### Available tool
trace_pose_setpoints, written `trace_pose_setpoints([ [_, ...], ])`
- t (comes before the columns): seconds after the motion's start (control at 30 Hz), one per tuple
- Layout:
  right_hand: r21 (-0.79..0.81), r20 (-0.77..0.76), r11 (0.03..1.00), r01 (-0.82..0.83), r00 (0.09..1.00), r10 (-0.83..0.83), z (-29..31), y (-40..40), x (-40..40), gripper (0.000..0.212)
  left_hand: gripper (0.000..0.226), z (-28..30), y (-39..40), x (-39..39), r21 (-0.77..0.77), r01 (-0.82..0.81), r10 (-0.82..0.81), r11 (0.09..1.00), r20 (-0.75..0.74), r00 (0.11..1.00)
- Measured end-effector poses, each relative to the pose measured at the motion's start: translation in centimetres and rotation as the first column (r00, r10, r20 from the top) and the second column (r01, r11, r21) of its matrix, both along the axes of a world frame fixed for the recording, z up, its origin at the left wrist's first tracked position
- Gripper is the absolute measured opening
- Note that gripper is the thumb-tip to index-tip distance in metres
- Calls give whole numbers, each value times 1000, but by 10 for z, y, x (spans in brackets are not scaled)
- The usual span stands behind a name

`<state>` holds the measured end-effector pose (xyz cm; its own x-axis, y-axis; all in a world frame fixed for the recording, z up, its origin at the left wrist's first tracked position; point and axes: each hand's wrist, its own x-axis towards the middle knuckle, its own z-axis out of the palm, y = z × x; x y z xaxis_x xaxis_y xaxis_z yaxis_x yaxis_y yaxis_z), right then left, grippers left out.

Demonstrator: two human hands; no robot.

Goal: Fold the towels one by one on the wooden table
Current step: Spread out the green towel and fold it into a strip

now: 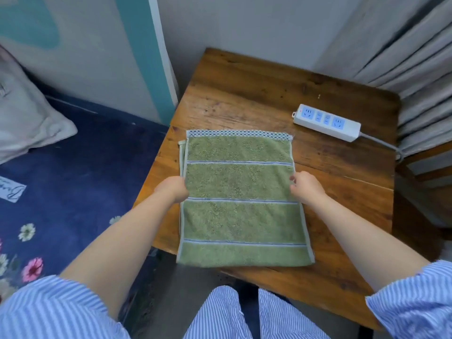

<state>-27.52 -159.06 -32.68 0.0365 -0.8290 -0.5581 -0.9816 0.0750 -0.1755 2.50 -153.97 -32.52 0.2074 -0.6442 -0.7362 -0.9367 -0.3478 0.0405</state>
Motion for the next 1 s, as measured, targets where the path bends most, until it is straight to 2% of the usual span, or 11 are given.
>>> trace_pose_setpoints([
  [0.23,-171,68,981,-96,992,109,-17,-97,23,41,29,-7,-81,-19,-176,-6,21,984,81,996],
  [0.37,-135,48,978,-159,985,166,-40,-124,25,56,30,-25,-120,-19,-282,-35,69,959,112,991],
  [0.47,-118,0,977,-179,984,180,-52,-133,21,59,29,-38,-141,-12,-357,-26,69,934,107,992],
  [0.57,-172,-23,968,-182,983,181,-56,-139,21,51,32,-50,-153,-3,-325,17,12,946,88,996],
  [0.63,-195,-17,969,-152,988,151,-54,-143,22,40,31,-53,-156,3,-355,46,-11,934,101,995],
  [0.73,-244,85,969,-24,995,46,-46,-147,17,24,27,-49,-151,11,-389,119,-103,914,64,993],
  [0.8,-211,108,977,-15,993,39,-40,-145,14,20,24,-45,-145,13,-362,198,-188,911,62,980],
  [0.9,-210,51,973,-97,993,110,-32,-140,12,16,22,-35,-140,9,-403,165,-181,900,-2,984],
  [1.0,-145,-11,979,-145,989,145,-25,-137,13,13,17,-24,-131,9,-489,32,-134,872,-175,975],
])
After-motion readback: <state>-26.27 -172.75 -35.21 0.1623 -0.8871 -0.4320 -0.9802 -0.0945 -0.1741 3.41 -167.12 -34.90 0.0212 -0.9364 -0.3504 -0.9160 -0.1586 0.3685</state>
